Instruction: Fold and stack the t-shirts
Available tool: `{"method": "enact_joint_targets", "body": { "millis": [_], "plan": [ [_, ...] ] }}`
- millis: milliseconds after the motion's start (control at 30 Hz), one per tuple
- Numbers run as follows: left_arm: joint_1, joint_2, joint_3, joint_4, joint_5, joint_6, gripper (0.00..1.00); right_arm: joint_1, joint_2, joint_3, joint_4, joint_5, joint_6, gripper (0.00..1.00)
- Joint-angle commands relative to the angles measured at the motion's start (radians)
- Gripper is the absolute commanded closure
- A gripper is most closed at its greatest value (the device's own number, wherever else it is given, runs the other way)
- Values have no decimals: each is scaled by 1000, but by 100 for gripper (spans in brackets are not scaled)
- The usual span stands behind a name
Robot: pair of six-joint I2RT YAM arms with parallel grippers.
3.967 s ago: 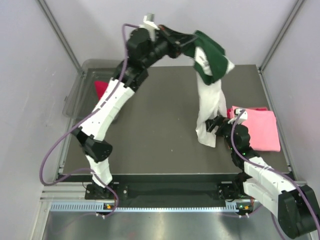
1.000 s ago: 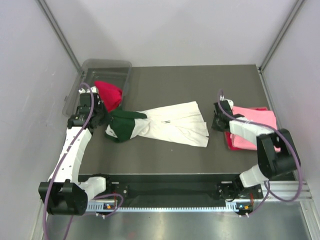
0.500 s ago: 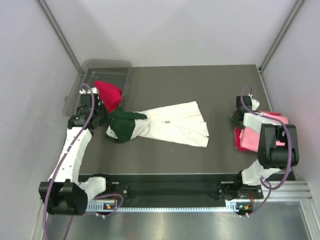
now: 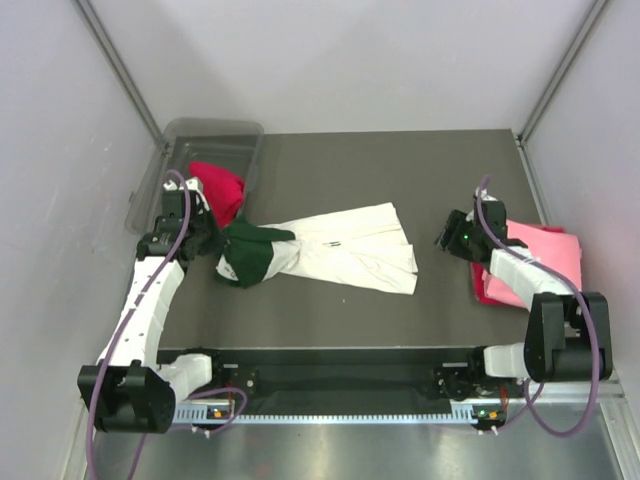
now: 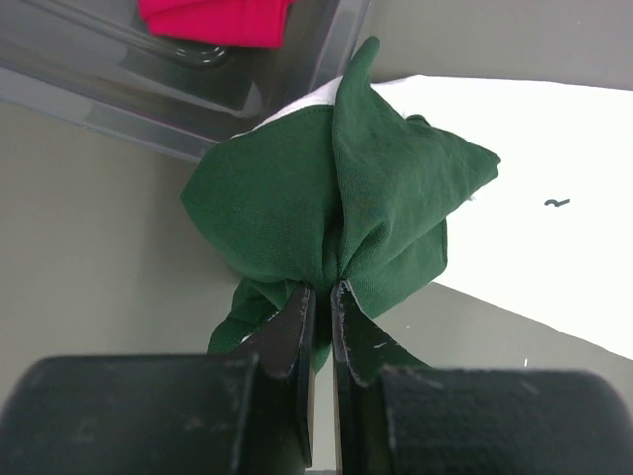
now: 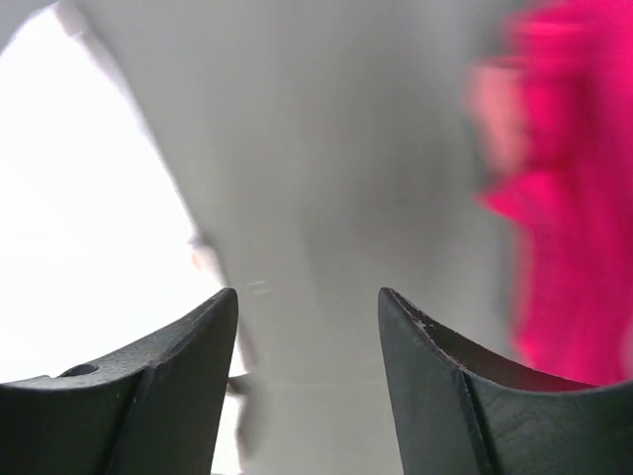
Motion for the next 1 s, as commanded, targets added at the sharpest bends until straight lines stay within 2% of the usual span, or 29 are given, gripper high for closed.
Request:
{"method": "enact_joint_targets", "body": {
  "millis": [0, 333, 600, 967],
  "plan": [
    [1, -27, -12, 49, 17, 14, 100, 65, 11, 73, 38, -126, -34, 40],
    [2, -1, -12, 44, 17, 13, 100, 243, 198, 210, 33, -100, -23, 39],
    [2, -10, -14, 41, 9, 17, 100, 272, 359, 310, 64, -43, -17, 40],
    [1, -14, -15, 40, -3, 22, 100, 299, 453, 414, 68, 9, 12, 45]
  ]
}}
